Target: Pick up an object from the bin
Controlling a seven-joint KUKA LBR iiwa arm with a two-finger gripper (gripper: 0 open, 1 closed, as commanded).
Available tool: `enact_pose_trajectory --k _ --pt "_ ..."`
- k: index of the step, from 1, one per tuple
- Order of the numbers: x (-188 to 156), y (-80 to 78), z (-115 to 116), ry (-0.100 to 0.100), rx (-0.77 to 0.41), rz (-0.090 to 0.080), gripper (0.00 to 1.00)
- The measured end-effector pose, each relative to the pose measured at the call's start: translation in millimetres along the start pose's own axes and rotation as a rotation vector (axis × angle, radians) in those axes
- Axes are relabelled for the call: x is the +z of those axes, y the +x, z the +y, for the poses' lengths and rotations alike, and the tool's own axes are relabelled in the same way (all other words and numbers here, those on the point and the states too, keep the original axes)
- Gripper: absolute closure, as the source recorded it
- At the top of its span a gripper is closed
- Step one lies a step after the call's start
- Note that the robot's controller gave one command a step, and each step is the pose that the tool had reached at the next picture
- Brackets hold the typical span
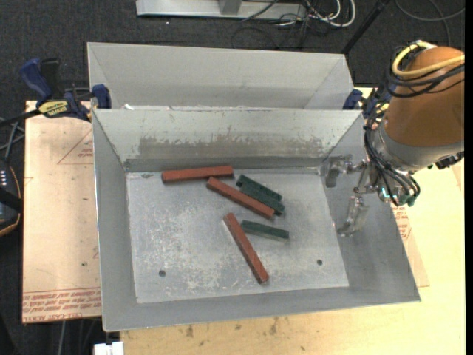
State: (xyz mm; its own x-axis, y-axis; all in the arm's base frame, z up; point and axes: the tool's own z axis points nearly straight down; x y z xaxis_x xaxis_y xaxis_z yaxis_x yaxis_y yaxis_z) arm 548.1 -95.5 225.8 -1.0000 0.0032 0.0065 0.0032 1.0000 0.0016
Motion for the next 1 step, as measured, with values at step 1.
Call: enact_pose_trajectory --k 1 --pt "-2.9 -0.7 0.2 0.001 -0.001 -0.005 0.00"
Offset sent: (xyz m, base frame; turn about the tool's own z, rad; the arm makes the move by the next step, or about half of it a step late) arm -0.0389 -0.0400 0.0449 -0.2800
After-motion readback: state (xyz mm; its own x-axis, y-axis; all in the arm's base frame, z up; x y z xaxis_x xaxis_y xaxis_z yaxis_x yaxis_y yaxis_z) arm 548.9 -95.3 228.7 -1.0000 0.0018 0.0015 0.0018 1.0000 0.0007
